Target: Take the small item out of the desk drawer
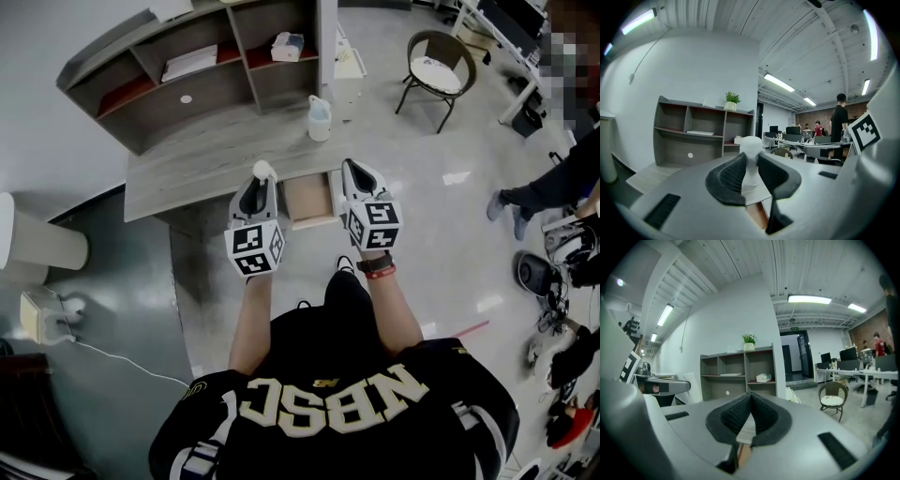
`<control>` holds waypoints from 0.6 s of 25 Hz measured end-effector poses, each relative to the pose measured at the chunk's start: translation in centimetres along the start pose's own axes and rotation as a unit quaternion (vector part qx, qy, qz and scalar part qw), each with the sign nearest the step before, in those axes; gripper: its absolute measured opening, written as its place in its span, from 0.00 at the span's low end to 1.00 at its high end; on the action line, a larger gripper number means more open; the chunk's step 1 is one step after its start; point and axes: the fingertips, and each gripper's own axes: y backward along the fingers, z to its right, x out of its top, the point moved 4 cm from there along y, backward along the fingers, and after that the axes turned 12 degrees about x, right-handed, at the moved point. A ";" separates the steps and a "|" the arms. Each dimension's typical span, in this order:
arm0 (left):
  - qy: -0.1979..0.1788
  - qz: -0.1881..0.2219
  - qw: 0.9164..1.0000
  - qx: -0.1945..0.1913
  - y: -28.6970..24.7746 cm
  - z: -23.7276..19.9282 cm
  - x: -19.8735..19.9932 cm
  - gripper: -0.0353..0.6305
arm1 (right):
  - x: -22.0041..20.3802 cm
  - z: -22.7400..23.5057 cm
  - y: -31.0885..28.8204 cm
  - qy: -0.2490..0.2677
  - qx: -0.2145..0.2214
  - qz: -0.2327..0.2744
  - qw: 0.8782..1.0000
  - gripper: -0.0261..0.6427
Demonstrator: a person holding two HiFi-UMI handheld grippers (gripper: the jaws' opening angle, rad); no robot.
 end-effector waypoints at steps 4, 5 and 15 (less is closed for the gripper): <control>0.001 -0.002 1.000 0.000 -0.2 0.3 -0.3 0.19 | 0.2 0.6 0.2 -0.008 -0.006 0.009 1.000 0.05; 0.002 -0.002 1.000 0.000 -0.3 0.3 -0.3 0.19 | 0.2 0.6 0.2 -0.008 -0.005 0.008 1.000 0.05; 0.012 0.000 1.000 0.004 -1.8 0.1 -0.4 0.19 | -1.2 0.7 -2.2 -0.016 0.046 -0.031 0.998 0.05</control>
